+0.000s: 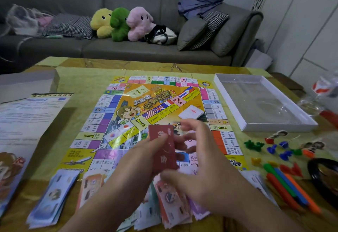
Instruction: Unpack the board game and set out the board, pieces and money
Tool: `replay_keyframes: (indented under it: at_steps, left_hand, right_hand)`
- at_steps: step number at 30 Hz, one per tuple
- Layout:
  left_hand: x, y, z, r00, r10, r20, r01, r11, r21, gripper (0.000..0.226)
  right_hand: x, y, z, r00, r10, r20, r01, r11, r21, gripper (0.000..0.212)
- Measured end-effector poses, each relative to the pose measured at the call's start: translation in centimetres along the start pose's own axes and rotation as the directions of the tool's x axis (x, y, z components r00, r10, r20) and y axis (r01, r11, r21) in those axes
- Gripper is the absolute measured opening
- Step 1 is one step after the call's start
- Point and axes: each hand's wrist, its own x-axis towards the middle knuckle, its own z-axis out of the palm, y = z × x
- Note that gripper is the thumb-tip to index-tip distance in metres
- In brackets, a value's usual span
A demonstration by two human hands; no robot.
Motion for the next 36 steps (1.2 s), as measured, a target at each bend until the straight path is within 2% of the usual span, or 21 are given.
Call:
replay_keyframes:
  at_steps: [2,3,5,6,11,14,18,21,23,25,27,28,31,36]
  left_hand:
    - [0.3,-0.2,-0.1,0.999,0.032,-0.031,-0.033,0.999,-0.030,0.028]
    - [0.3,-0.2,0.0,0.998,0.039,-0.042,-0.040,0.999,-0.036,0.029]
    - [0.1,-0.4,0.6,0.997,0.050,-0.056,-0.053,0.998,-0.039,0.029]
    - [-0.3,-0.2,1.2,0.996,0.061,-0.062,-0.063,0.997,-0.032,0.028]
    - [-1.2,-0.8,1.9,0.992,0.103,-0.070,-0.102,0.995,0.018,0.028]
    - [-0.9,-1.0,1.7,0.982,0.140,-0.126,-0.140,0.990,0.010,0.030]
    - [-1.0,-1.0,1.7,0.972,0.166,-0.167,-0.168,0.986,0.004,0.029]
    - [-1.3,-0.9,2.1,0.970,0.172,-0.171,-0.171,0.985,0.022,0.028]
    - [-1.6,-0.6,2.7,0.970,0.160,-0.183,-0.161,0.987,0.014,0.028]
    - [-1.6,-0.1,3.0,0.969,0.146,-0.200,-0.147,0.989,0.009,0.025]
    - [-1.3,0.8,2.6,0.965,0.108,-0.238,-0.108,0.994,0.013,0.022]
    - [-1.0,1.4,2.1,0.959,0.087,-0.270,-0.086,0.996,0.015,0.022]
    - [-0.6,3.3,0.0,0.929,0.049,-0.366,-0.054,0.999,-0.003,0.020]
    - [-0.5,4.9,-1.5,0.899,0.058,-0.435,-0.069,0.998,-0.011,0.018]
  right_hand:
    - [0.2,0.1,-0.1,0.987,0.147,-0.070,-0.132,0.974,0.184,0.044]
    - [0.4,0.0,0.0,0.964,0.262,-0.043,-0.229,0.903,0.364,0.030]
    - [0.7,-0.1,0.5,0.926,0.370,0.071,-0.328,0.699,0.635,0.019]
    - [0.8,-0.2,0.7,0.922,0.379,0.081,-0.329,0.654,0.681,0.016]
    - [0.7,-0.5,0.7,0.905,0.424,-0.030,-0.295,0.678,0.673,0.009]
    - [0.7,-0.4,0.9,0.894,0.441,-0.076,-0.277,0.679,0.680,0.009]
    - [1.0,-0.5,1.4,0.885,0.465,0.005,-0.311,0.583,0.750,0.012]
    - [1.2,-0.4,1.8,0.880,0.475,0.012,-0.334,0.601,0.726,0.012]
    - [1.4,-0.3,1.5,0.878,0.476,-0.057,-0.312,0.658,0.686,0.010]
    - [2.3,-0.1,0.2,0.882,0.437,-0.177,-0.268,0.774,0.574,0.004]
    - [4.4,0.6,-2.2,0.894,0.350,-0.280,-0.264,0.916,0.303,0.003]
    - [5.7,1.2,-3.5,0.906,0.303,-0.295,-0.273,0.952,0.141,0.004]
    - [9.9,3.4,-6.1,0.932,0.282,-0.227,-0.336,0.906,-0.256,0.010]
    - [12.9,6.8,-5.5,0.941,0.305,-0.148,-0.332,0.740,-0.585,0.014]
